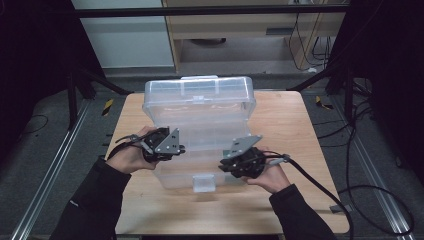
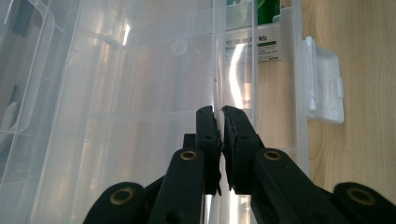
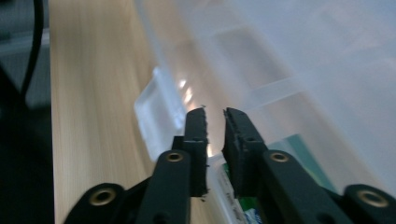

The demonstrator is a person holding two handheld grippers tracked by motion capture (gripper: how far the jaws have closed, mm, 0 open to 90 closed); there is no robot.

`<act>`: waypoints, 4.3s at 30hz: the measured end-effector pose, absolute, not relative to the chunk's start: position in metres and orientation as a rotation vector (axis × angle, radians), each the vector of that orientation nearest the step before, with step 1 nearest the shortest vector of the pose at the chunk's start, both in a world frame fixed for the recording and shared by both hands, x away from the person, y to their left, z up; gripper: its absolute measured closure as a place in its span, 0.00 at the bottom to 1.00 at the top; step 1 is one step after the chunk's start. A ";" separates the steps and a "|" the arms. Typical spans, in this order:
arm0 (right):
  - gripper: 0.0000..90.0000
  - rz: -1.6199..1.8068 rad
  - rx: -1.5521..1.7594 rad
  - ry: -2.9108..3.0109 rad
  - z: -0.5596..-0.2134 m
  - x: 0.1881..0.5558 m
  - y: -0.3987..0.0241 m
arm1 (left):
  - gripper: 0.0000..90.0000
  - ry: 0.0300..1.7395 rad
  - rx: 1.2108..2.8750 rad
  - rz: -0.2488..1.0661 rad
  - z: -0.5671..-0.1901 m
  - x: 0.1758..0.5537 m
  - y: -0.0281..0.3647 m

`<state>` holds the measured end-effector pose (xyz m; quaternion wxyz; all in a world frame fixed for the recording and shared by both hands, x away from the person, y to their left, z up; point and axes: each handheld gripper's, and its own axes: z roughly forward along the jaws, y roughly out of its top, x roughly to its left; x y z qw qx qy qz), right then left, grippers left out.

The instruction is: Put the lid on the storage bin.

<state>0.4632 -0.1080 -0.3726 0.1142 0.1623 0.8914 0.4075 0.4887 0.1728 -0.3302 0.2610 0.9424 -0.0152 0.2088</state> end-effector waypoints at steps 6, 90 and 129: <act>0.92 1.423 0.659 2.422 -0.356 0.464 -0.151 | 0.94 -0.031 2.557 0.561 -0.330 0.489 0.171; 1.00 1.501 0.996 2.160 -0.360 0.505 -0.184 | 0.58 0.551 1.924 0.431 -0.368 0.463 0.210; 1.00 1.300 1.009 2.258 -0.375 0.479 -0.197 | 0.99 0.927 1.841 0.554 -0.391 0.455 0.282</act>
